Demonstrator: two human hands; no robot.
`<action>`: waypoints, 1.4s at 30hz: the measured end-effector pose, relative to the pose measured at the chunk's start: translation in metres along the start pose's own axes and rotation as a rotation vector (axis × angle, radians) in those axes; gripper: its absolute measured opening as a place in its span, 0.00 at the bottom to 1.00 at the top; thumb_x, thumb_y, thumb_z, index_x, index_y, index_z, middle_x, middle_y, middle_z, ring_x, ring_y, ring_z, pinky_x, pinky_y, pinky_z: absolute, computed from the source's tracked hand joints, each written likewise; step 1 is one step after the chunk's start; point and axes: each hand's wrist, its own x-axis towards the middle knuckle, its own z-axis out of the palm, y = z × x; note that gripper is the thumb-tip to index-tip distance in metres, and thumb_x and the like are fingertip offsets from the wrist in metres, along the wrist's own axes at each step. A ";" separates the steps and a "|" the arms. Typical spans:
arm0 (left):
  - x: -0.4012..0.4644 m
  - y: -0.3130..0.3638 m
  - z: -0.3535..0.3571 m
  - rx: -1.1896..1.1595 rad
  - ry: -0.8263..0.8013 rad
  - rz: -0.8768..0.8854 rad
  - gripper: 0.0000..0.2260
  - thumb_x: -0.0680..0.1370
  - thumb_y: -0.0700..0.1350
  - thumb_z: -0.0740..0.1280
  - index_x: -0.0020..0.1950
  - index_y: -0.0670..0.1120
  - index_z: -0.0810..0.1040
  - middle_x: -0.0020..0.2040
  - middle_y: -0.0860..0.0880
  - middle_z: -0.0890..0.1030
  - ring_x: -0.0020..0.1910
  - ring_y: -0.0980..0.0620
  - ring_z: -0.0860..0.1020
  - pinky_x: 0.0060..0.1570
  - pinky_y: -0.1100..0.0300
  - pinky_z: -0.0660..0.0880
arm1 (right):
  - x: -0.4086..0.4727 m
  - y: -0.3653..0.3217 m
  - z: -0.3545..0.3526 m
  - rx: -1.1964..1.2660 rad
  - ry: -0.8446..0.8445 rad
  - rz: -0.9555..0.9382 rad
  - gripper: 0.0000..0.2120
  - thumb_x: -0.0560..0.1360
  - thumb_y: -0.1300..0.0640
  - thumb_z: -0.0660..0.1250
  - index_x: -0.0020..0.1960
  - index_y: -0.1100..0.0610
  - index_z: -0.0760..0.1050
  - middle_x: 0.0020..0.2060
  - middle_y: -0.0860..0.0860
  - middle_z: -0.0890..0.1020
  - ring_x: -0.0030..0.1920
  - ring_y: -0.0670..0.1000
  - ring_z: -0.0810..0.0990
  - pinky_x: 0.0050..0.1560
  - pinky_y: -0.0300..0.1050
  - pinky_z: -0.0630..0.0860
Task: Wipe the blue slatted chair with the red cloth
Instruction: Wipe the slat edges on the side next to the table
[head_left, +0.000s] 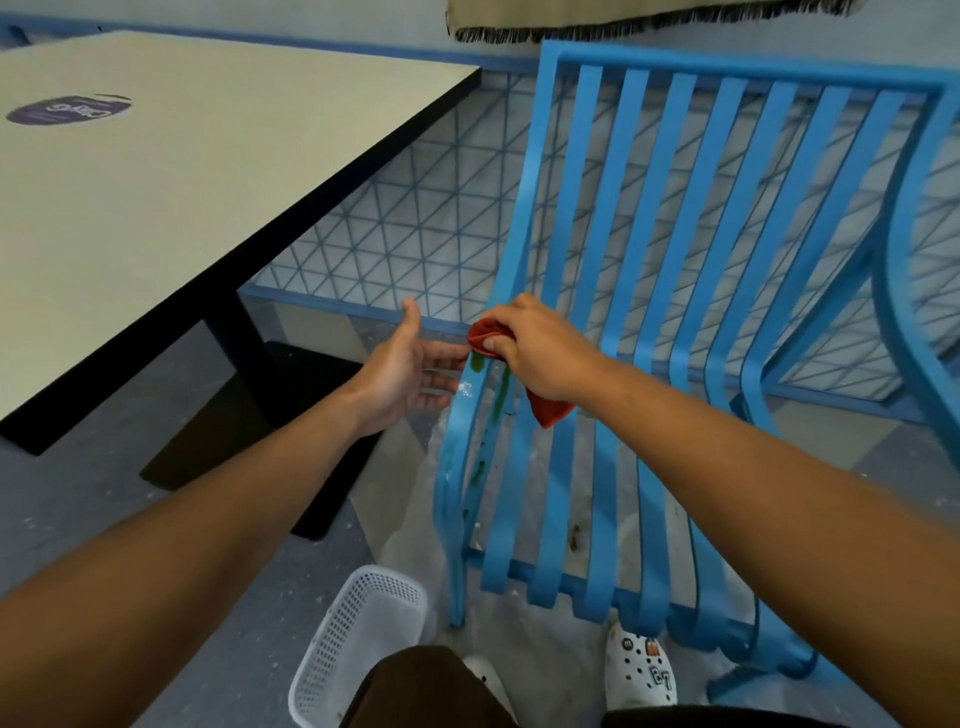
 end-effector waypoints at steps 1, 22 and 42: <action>0.000 0.001 -0.002 0.026 -0.005 0.002 0.48 0.75 0.76 0.38 0.67 0.43 0.79 0.60 0.40 0.83 0.65 0.34 0.77 0.67 0.40 0.71 | 0.001 0.000 -0.001 -0.007 -0.001 0.000 0.12 0.83 0.50 0.62 0.65 0.50 0.75 0.53 0.47 0.71 0.52 0.49 0.72 0.53 0.46 0.68; -0.016 0.000 0.000 0.040 -0.036 0.035 0.47 0.74 0.77 0.40 0.63 0.44 0.83 0.60 0.40 0.83 0.57 0.39 0.77 0.65 0.41 0.72 | -0.019 -0.017 0.008 0.008 0.004 -0.019 0.13 0.83 0.50 0.62 0.66 0.49 0.75 0.53 0.47 0.70 0.50 0.48 0.72 0.53 0.44 0.70; -0.038 -0.008 0.003 0.072 0.019 0.034 0.46 0.75 0.77 0.40 0.65 0.46 0.81 0.60 0.44 0.84 0.55 0.39 0.79 0.67 0.36 0.71 | -0.011 -0.020 0.004 -0.026 -0.001 0.039 0.12 0.82 0.51 0.63 0.64 0.50 0.76 0.53 0.50 0.72 0.55 0.53 0.75 0.56 0.49 0.73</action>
